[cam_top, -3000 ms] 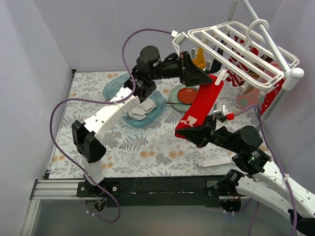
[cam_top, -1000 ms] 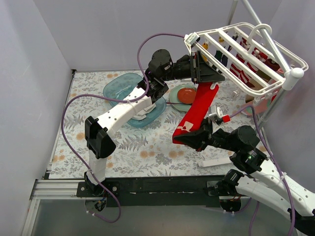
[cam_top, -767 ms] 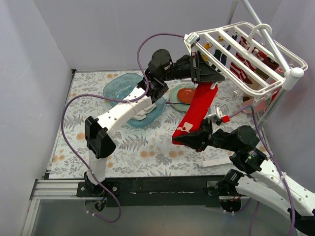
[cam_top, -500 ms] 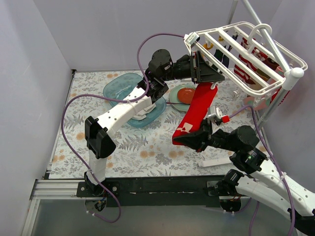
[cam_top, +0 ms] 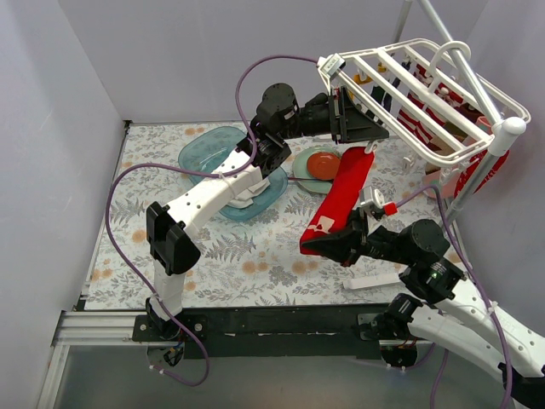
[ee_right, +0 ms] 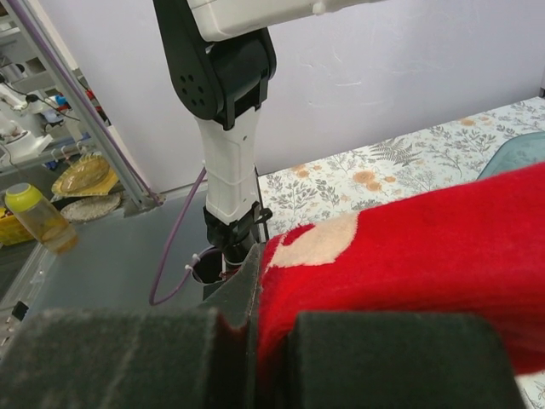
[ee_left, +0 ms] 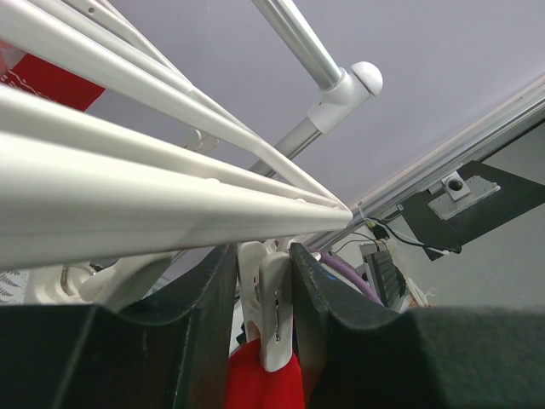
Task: Remove the socks clipped to the hanger
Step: Remove the sock from the hanger, then place the sock in the bin.
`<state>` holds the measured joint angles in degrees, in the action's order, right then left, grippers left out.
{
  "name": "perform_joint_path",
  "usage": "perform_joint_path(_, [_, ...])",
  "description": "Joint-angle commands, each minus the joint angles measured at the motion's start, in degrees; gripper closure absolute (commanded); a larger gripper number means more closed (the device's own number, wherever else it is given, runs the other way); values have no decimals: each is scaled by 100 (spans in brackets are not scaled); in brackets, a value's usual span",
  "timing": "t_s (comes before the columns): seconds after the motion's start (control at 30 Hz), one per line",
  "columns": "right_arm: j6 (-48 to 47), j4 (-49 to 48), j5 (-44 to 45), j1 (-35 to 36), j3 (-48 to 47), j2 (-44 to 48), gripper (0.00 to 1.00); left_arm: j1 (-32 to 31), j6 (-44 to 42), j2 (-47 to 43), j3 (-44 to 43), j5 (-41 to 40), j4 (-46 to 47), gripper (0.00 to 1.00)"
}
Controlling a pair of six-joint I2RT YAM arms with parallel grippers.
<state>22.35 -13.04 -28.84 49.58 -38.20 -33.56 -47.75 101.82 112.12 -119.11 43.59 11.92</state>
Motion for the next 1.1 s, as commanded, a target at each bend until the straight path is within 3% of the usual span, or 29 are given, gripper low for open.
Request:
perform_joint_path(0.0, [-29,134,-113,34,49,157,99,-24,-145,-208,-235,-18,-164,100])
perform_joint_path(0.53, [-196,521,-69,34,181,104,99,-24,-250,-234,-227,-53,-252,99])
perform_joint_path(0.6, [-205,539,18,34,181,122,99,-24,-259,-251,-227,-35,-252,90])
perform_joint_path(0.63, [-239,548,45,34,172,130,99,-24,-259,-269,-166,-35,-234,78])
perform_joint_path(0.73, [-336,653,133,34,93,113,99,-24,-294,-357,-43,-26,-199,58])
perform_joint_path(0.8, [-380,697,185,34,58,96,99,-24,-338,-436,28,-18,-190,49])
perform_joint_path(1.07, [-521,838,370,34,-12,-1,99,-15,-786,-884,493,-53,-375,37])
